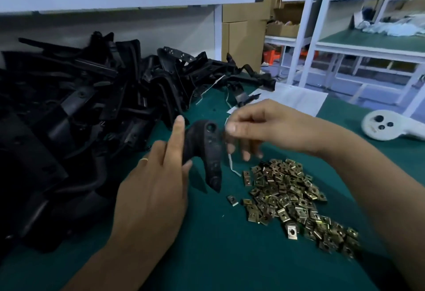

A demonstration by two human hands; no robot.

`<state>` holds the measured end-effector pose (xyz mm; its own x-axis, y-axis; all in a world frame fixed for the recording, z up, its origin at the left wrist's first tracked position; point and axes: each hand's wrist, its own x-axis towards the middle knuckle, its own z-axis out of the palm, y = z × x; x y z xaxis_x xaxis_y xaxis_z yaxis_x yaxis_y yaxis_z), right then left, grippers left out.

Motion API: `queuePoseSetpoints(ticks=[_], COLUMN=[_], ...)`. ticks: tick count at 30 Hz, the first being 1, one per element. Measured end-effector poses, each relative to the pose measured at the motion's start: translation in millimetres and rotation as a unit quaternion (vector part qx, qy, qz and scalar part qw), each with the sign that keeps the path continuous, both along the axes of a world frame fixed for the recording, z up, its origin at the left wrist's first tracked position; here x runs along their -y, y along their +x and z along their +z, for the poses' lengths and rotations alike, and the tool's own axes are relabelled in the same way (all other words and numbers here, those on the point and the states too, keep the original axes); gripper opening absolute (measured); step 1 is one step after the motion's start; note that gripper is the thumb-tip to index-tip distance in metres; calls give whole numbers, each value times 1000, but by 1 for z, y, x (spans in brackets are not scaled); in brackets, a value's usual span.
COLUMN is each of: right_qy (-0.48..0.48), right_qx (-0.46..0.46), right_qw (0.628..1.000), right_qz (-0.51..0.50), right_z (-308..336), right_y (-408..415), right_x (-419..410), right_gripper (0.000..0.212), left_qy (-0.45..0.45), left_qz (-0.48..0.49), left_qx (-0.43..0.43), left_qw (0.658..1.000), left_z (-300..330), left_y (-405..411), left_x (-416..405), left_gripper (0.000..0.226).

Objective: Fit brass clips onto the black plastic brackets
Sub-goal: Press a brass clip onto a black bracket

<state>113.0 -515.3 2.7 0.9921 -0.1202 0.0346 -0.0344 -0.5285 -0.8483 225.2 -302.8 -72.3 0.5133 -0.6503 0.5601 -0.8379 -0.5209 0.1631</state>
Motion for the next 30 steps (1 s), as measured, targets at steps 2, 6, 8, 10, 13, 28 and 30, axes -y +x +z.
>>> queuePoseSetpoints(ticks=[2, 6, 8, 10, 13, 28, 30], right_qy=[-156, -251, -264, -251, -229, -175, -178], right_qx=[-61, -158, -167, -176, -174, -180, -183], right_qw=[986, 955, 950, 952, 958, 968, 966], right_qz=[-2, -9, -16, -14, -10, 24, 35], right_z=[-7, -19, -21, -22, -23, -24, -25], right_y=[-3, -1, 3, 3, -1, -2, -2], right_x=[13, 14, 16, 20, 26, 15, 13], right_gripper=[10, 24, 22, 21, 17, 18, 16], left_qy=[34, 67, 71, 66, 57, 45, 44], left_qz=[12, 22, 26, 28, 28, 29, 23], left_qx=[-6, -46, -58, -68, -80, -60, -63], left_qw=[999, 996, 995, 995, 995, 997, 997], left_z=[-4, -9, -10, -9, -8, -11, -12], left_y=[3, 12, 13, 13, 12, 13, 14], left_x=[0, -1, -1, 0, -1, -2, -3], left_gripper=[71, 65, 62, 61, 60, 57, 57])
